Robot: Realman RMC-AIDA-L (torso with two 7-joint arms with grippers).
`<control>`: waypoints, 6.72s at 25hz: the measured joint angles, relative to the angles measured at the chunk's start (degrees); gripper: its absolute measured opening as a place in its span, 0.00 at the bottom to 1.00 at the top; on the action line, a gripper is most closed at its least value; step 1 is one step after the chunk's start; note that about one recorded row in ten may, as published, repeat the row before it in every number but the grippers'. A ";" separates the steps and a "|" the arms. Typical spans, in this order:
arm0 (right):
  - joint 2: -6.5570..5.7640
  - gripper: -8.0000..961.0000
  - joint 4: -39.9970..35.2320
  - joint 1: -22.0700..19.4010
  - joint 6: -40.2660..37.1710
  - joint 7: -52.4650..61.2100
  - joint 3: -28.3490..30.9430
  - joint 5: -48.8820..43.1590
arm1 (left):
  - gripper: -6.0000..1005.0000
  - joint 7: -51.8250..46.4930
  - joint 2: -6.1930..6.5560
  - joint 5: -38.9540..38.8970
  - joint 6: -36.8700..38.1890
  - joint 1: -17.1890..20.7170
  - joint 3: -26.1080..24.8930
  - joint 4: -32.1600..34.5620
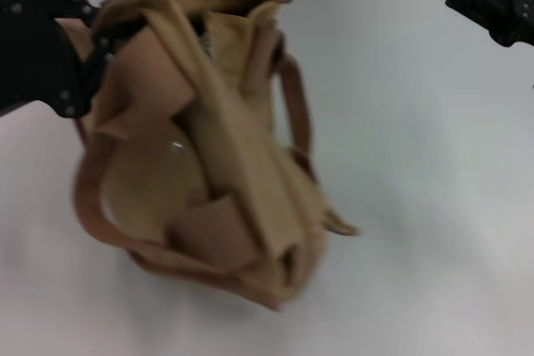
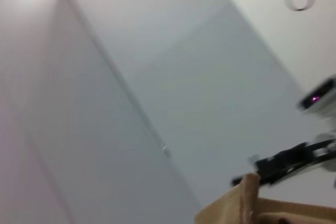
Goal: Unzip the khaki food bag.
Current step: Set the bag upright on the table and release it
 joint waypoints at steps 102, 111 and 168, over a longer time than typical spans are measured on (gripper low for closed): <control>3.12 0.81 -7.17 10.14 -14.11 56.98 16.14 -41.55 | 0.09 21.91 -0.17 -16.20 -3.29 1.47 28.94 11.52; 3.35 0.81 -3.20 11.74 -15.58 57.15 20.76 -37.86 | 0.09 22.35 -0.13 -15.90 -5.16 1.99 31.71 11.30; 3.96 0.80 -26.74 6.59 -18.13 37.21 23.79 -46.20 | 0.09 23.84 0.08 -22.20 -3.96 5.15 29.52 8.21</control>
